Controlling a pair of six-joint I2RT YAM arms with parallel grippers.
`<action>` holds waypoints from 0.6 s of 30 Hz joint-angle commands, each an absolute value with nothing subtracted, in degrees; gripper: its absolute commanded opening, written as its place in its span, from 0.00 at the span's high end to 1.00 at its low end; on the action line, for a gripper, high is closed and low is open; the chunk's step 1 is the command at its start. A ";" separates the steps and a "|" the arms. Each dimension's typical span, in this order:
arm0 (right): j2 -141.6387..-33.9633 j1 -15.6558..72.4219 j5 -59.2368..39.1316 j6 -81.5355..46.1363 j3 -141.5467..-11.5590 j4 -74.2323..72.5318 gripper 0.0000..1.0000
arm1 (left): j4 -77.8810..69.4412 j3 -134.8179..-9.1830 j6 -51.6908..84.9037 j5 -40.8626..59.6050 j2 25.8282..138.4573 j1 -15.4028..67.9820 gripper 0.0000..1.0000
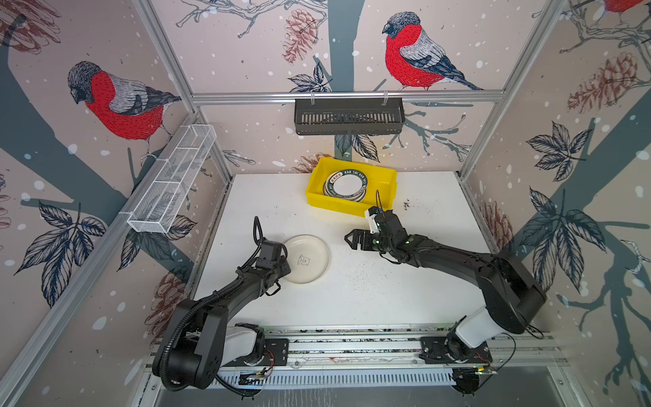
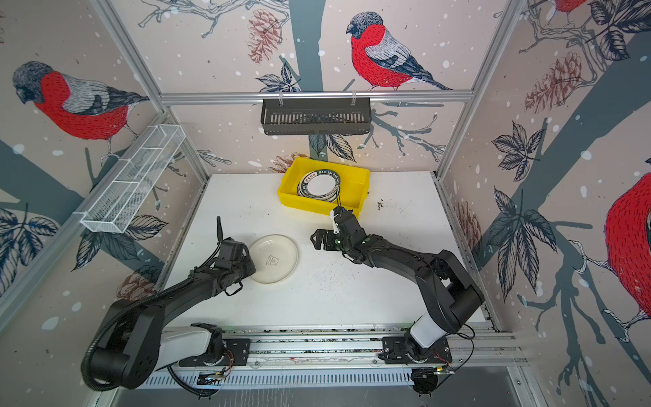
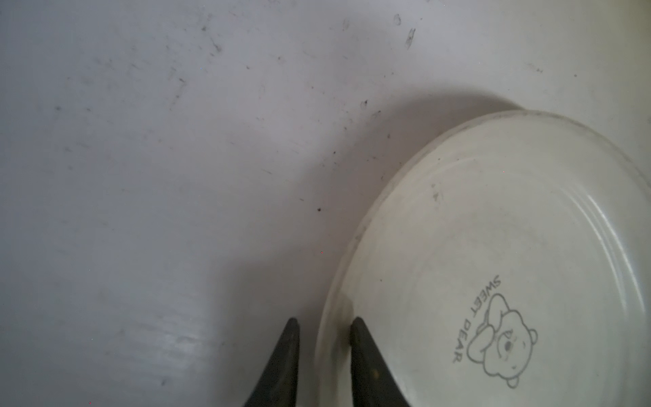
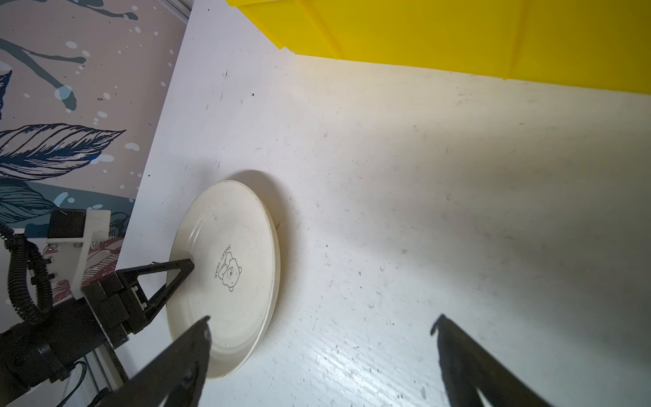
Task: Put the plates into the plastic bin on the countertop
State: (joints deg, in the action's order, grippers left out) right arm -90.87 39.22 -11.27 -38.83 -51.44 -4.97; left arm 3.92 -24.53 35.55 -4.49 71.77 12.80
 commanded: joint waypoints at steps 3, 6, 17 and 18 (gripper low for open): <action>-92.25 39.94 -10.82 -39.55 -52.07 -6.78 0.01 | 0.67 -25.75 34.53 0.18 74.41 12.66 0.88; -93.52 40.35 -10.82 -39.64 -52.73 -6.53 0.01 | -0.10 -25.93 34.52 1.71 75.53 12.66 1.00; -95.45 41.22 -11.11 -39.68 -54.01 -6.24 0.07 | -7.60 -23.82 38.13 14.61 70.67 12.74 1.00; -95.61 41.30 -10.98 -39.68 -54.13 -6.03 0.08 | -9.38 -23.12 39.28 16.14 69.90 12.74 1.00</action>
State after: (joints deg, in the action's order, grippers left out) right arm -95.29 41.08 -11.22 -39.20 -53.56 -4.97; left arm -3.53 -24.29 36.21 9.56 71.37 12.75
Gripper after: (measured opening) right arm 0.920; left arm 0.076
